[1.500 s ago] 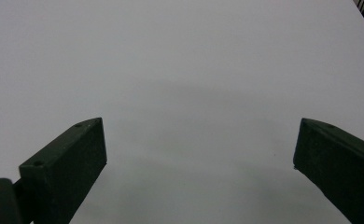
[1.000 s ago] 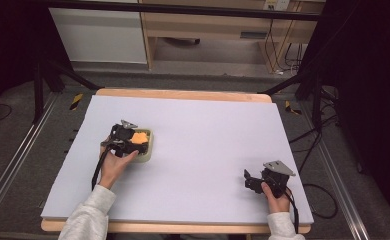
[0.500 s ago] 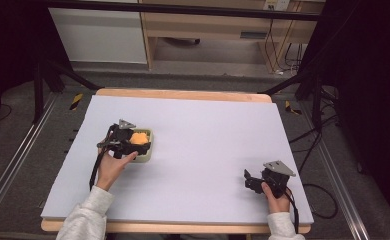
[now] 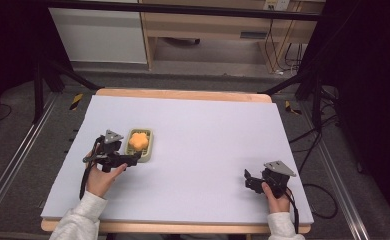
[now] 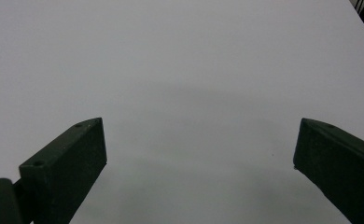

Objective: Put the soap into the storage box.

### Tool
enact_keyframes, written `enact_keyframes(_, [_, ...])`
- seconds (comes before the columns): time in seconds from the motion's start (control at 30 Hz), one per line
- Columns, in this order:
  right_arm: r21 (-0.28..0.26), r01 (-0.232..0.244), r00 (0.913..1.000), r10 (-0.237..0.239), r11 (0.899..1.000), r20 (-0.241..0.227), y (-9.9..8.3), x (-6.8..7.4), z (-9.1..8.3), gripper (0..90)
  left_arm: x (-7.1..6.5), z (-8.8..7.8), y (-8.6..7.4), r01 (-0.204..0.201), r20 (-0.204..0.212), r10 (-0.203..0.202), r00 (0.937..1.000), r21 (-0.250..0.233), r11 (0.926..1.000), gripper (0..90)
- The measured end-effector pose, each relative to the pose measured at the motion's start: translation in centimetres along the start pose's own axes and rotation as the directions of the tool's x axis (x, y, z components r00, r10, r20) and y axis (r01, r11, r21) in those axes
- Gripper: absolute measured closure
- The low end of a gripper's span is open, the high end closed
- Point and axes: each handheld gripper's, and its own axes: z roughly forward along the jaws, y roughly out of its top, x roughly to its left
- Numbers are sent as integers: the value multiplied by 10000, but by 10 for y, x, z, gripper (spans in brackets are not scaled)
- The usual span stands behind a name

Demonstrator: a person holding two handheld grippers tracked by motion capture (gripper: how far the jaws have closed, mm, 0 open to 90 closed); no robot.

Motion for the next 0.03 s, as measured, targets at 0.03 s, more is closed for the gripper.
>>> enact_keyframes(0.03, [4,-7,10000,7,10000,-31,0,0,0,31,0,-1,-2,-24,-17,24,10000,-32,10000,145])
